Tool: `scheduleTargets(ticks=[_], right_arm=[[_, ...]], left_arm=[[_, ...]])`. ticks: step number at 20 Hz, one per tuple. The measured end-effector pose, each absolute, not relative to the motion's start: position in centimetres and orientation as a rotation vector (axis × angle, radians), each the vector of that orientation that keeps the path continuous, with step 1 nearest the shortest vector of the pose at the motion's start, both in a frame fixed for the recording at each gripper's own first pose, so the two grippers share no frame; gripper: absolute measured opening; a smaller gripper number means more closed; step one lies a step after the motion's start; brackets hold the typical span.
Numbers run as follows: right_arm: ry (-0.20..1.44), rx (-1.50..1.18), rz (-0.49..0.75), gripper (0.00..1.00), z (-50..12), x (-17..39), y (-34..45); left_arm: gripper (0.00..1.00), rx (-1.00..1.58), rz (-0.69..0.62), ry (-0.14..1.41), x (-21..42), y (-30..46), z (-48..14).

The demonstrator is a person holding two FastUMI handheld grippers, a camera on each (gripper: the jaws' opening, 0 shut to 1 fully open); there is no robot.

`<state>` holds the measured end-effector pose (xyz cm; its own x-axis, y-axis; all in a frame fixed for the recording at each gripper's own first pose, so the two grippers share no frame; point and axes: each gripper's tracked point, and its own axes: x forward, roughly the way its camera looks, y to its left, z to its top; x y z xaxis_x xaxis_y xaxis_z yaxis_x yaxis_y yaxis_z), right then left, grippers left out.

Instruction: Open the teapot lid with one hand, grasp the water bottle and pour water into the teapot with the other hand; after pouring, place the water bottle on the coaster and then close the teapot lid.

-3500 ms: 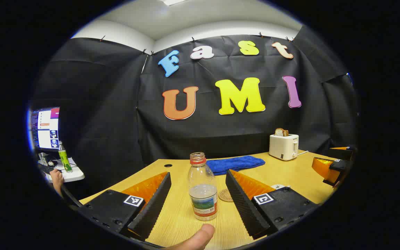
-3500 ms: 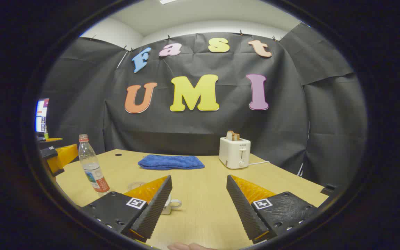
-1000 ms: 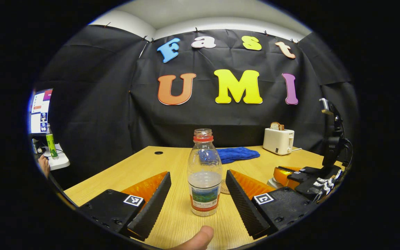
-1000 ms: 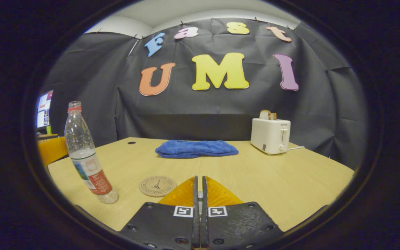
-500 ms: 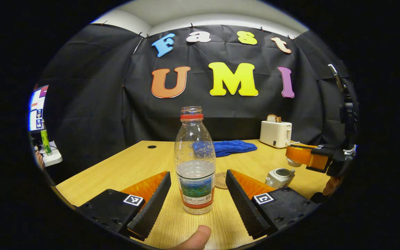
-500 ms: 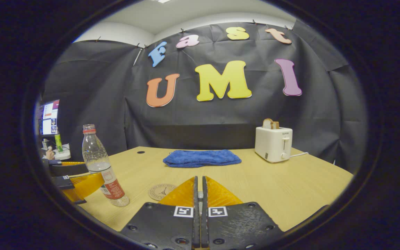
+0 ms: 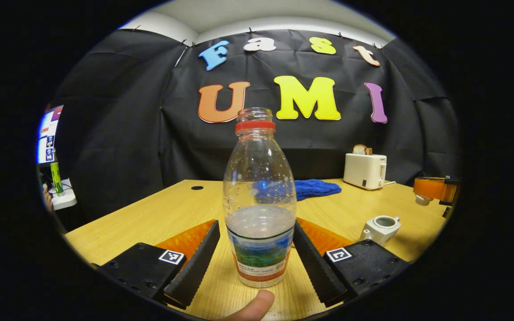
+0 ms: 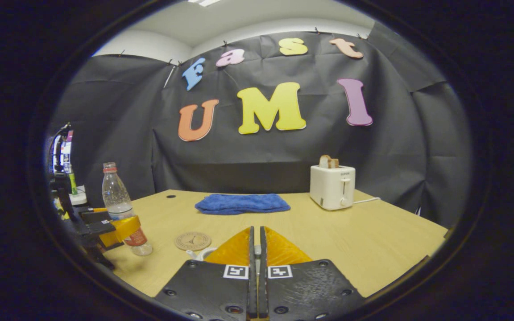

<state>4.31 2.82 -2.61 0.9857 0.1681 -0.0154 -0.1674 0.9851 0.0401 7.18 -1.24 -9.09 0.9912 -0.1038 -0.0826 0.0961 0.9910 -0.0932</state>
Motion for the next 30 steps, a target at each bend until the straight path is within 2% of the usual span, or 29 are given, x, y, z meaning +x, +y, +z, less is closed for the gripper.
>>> scheduleTargets(ticks=[3, 4, 8, 10, 13, 30], right_arm=[[0.007, 0.029, 0.155, 0.01, -2.4, 3.9, 1.9], [0.006, 0.029, 0.151, 0.02, -2.4, 3.8, 1.7], [0.017, 0.03, 0.147, 0.01, -2.9, 3.3, 0.9], [0.018, 0.017, 0.136, 0.02, -3.1, 3.0, 0.2], [0.004, 0.003, 0.115, 0.01, -3.5, 2.5, -0.8], [0.045, 0.051, 0.048, 0.01, -4.5, 3.1, -4.2]], left_arm=[[0.94, -0.137, -0.145, 0.084, 7.7, -2.3, -8.7], [0.8, -0.155, -0.145, 0.095, 7.6, -2.2, -8.7], [0.77, -0.047, -0.108, 0.147, 7.1, -2.0, -9.2], [0.76, 0.092, -0.047, 0.177, 6.8, -1.0, -9.3], [0.76, 0.28, -0.022, 0.206, 6.6, -0.9, -9.2], [0.74, 1.086, -0.113, 0.162, 6.3, -5.1, -7.5]])
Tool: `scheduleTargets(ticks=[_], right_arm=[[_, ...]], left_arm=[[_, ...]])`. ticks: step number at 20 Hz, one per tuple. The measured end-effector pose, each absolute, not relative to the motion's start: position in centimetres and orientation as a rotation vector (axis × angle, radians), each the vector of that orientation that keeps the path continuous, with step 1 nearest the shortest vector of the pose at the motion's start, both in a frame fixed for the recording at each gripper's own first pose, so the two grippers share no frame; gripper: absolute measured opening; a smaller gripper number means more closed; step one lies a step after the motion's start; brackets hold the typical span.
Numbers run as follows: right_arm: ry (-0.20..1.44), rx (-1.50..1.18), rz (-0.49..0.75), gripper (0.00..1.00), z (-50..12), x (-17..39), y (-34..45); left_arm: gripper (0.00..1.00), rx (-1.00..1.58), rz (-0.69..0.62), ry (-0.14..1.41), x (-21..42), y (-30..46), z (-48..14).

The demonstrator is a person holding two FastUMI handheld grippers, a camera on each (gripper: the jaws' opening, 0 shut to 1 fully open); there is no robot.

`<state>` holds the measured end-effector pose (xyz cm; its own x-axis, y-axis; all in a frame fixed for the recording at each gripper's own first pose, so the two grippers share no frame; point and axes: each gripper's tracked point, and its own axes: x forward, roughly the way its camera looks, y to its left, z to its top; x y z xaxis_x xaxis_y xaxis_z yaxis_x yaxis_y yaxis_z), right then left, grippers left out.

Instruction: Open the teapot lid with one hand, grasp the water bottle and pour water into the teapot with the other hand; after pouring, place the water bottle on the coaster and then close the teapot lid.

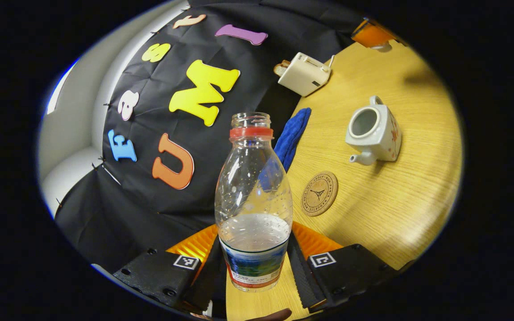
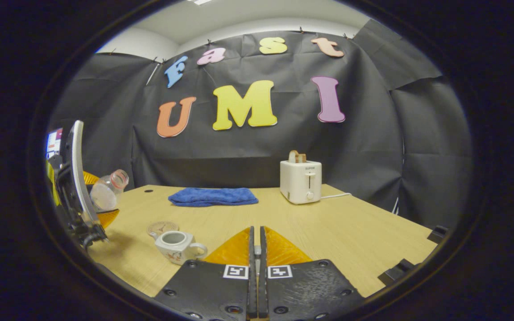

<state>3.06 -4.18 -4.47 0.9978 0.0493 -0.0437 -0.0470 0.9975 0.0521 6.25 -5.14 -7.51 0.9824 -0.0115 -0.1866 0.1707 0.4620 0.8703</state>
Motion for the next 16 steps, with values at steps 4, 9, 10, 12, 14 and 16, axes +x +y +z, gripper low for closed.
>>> scheduleTargets(ticks=[4, 9, 10, 12, 14, 16], right_arm=[[0.03, 0.03, 0.022, 0.01, -4.1, 3.1, -5.1], [0.038, 0.036, 0.014, 0.01, -4.5, 3.2, -5.5], [0.034, 0.035, 0.009, 0.01, -4.4, 3.2, -5.7], [0.032, 0.034, 0.002, 0.01, -4.2, 3.3, -6.0], [0.037, 0.04, 0.005, 0.01, -4.4, 3.2, -6.2], [0.038, 0.035, -0.001, 0.01, -4.3, 3.2, -6.4]], left_arm=[[0.74, 1.226, -0.181, 0.171, 6.1, -6.6, -8.1], [0.75, 1.342, -0.205, 0.256, 6.3, -6.4, -8.9], [0.75, 1.376, -0.206, 0.256, 6.3, -6.6, -8.7], [0.75, 1.44, -0.215, 0.266, 6.1, -7.0, -8.8], [0.75, 1.493, -0.237, 0.286, 6.1, -7.3, -9.0], [0.75, 1.549, -0.25, 0.305, 6.3, -7.6, -8.9]])
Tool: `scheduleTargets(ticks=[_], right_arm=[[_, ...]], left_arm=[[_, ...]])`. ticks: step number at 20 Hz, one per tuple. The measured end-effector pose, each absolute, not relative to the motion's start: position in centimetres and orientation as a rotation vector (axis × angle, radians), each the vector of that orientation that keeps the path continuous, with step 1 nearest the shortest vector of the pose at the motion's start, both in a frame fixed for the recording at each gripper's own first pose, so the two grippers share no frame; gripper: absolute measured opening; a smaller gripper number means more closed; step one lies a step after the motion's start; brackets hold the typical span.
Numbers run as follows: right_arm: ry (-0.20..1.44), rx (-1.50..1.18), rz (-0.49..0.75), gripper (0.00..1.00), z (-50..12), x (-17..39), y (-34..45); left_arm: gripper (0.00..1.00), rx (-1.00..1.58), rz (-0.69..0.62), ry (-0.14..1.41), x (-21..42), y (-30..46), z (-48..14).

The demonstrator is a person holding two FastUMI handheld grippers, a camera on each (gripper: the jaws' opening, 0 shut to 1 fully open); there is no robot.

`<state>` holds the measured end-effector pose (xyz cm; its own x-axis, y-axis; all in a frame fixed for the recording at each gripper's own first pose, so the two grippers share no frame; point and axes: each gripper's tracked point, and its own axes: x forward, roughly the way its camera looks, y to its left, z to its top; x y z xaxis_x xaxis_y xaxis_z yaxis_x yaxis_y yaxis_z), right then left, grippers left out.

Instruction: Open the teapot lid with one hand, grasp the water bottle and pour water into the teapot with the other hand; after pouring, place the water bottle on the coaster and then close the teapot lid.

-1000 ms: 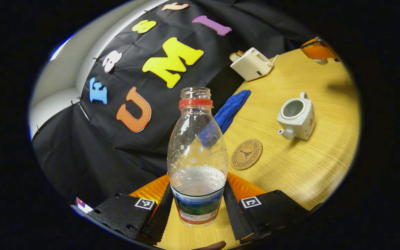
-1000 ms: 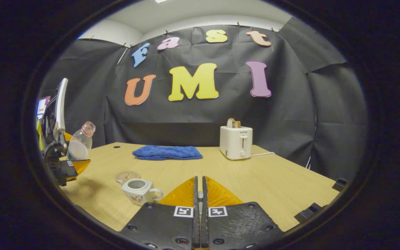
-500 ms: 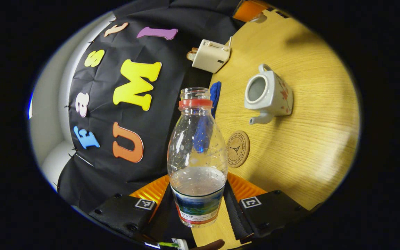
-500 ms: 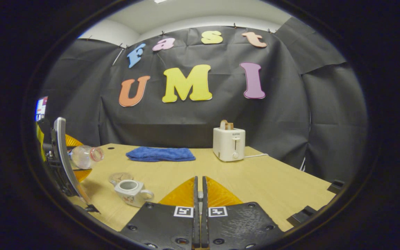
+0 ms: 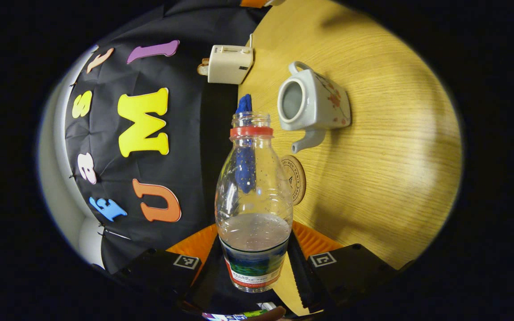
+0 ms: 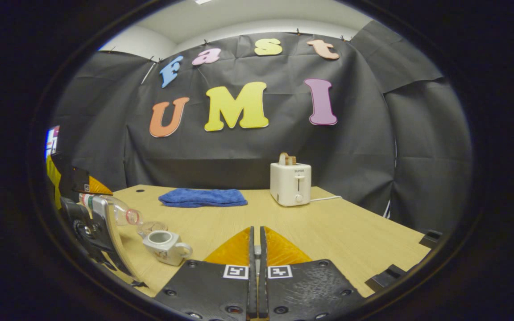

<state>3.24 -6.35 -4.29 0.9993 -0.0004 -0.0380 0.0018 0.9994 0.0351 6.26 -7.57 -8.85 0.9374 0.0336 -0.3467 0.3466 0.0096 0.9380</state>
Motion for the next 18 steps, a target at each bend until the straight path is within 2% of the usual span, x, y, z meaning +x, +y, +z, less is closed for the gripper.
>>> scheduleTargets(ticks=[18], right_arm=[[0.055, 0.04, -0.033, 0.01, -4.6, 3.5, -8.0]], left_arm=[[0.75, 1.966, -0.197, 0.319, 8.1, -8.6, -5.4]])
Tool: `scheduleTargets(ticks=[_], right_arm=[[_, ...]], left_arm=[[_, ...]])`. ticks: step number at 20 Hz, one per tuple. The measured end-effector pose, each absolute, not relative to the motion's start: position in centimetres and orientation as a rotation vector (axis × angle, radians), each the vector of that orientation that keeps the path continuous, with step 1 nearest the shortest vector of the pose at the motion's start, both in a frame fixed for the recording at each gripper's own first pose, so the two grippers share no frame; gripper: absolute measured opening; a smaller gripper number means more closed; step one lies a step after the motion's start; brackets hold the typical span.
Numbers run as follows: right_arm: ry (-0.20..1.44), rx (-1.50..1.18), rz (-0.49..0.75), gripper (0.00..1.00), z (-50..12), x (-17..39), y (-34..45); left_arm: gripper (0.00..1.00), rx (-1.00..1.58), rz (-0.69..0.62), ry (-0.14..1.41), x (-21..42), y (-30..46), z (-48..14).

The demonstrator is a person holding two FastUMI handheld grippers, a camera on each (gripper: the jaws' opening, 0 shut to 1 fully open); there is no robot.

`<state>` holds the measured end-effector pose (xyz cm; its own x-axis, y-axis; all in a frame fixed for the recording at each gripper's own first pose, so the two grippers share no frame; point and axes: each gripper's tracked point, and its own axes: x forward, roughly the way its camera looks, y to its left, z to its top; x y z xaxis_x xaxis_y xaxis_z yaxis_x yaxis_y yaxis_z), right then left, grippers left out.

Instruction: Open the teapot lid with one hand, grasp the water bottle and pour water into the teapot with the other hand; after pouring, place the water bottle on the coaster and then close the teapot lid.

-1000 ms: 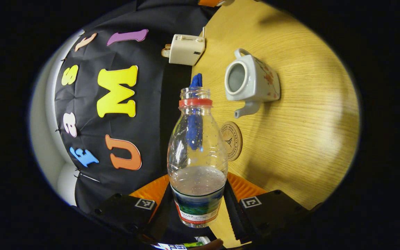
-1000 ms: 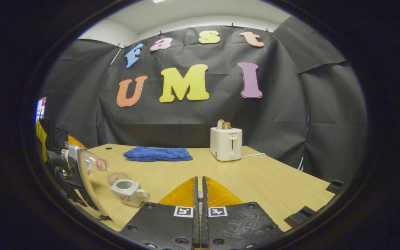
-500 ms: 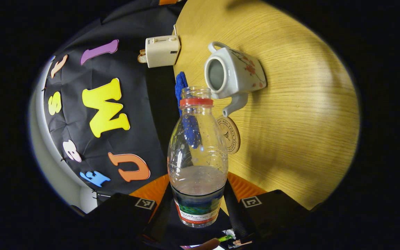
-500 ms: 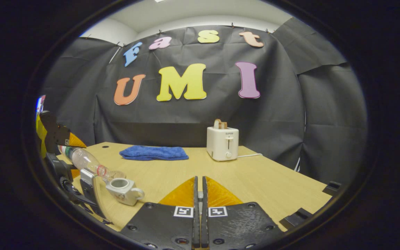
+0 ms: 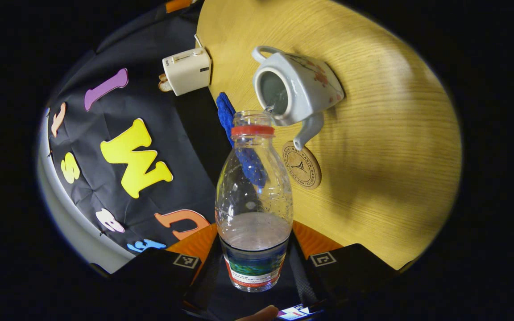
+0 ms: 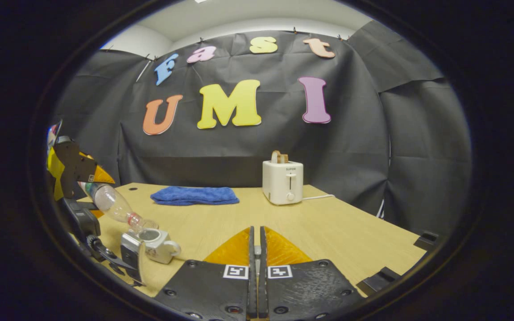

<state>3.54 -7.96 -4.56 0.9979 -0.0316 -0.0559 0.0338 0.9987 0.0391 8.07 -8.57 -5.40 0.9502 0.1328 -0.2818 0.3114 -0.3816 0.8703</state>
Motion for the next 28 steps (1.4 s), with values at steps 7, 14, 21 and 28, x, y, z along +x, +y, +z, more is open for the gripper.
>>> scheduleTargets(ticks=[7, 14, 21, 28], right_arm=[[0.064, 0.045, -0.039, 0.01, -4.8, 3.7, -8.3], [0.068, 0.048, -0.04, 0.01, -4.9, 3.7, -8.5], [0.074, 0.051, -0.035, 0.01, -5.0, 3.7, -8.1], [0.087, 0.032, -0.03, 0.01, -5.3, 3.5, -6.9]], left_arm=[[0.75, 2.054, -0.194, 0.279, 8.2, -9.5, -4.8], [0.75, 2.123, -0.194, 0.255, 8.2, -10.4, -4.5], [0.75, 2.149, -0.199, 0.252, 8.1, -10.4, -4.7], [0.75, 2.095, -0.229, 0.237, 8.1, -10.2, -4.5]])
